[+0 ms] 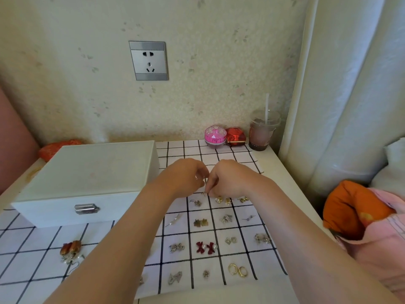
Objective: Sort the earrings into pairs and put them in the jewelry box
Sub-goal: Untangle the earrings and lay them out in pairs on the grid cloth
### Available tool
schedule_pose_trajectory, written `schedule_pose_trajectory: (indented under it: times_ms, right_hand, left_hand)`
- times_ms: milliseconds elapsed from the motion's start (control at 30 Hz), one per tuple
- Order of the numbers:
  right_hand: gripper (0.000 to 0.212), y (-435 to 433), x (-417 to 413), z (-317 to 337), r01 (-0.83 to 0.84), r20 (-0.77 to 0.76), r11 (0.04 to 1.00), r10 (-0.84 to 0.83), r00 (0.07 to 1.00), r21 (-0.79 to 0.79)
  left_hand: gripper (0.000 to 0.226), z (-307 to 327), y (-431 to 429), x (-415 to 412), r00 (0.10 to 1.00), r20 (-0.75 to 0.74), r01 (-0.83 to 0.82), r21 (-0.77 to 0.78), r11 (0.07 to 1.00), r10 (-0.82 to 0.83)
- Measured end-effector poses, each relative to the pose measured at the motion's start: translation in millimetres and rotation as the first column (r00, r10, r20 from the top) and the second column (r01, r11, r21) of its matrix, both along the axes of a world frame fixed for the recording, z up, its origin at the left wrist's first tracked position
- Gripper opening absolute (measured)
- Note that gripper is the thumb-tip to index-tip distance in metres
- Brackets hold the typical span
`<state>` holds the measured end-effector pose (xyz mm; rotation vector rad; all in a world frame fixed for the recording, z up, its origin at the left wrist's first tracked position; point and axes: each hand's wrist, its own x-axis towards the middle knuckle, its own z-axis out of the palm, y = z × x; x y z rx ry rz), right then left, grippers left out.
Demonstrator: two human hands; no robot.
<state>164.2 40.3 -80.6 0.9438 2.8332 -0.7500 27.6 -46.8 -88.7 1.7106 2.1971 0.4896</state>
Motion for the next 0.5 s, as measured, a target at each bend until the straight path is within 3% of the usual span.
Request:
schedule_pose_trajectory:
  times_ms: [200,367,500]
  right_hand:
    - [0.010,13,5,5,0.043,-0.182,0.990,-0.068,0.981,-0.137]
    - [0.009,18,10,16,0.112,-0.489,0.939,-0.268,0.830,-0.324]
    - [0.004,16,11,21,0.149,-0.508,0.857,-0.422,0.751,-0.493]
  left_hand:
    - [0.024,6,0,-5,0.995,0.099,-0.013,0.041,0.999,0.009]
    - [0.023,16,1,3,0.953,0.303,-0.075,0.259,0.963,-0.007]
    - [0.019,19,3,7,0.904,0.427,-0.180,0.358,0.916,0.011]
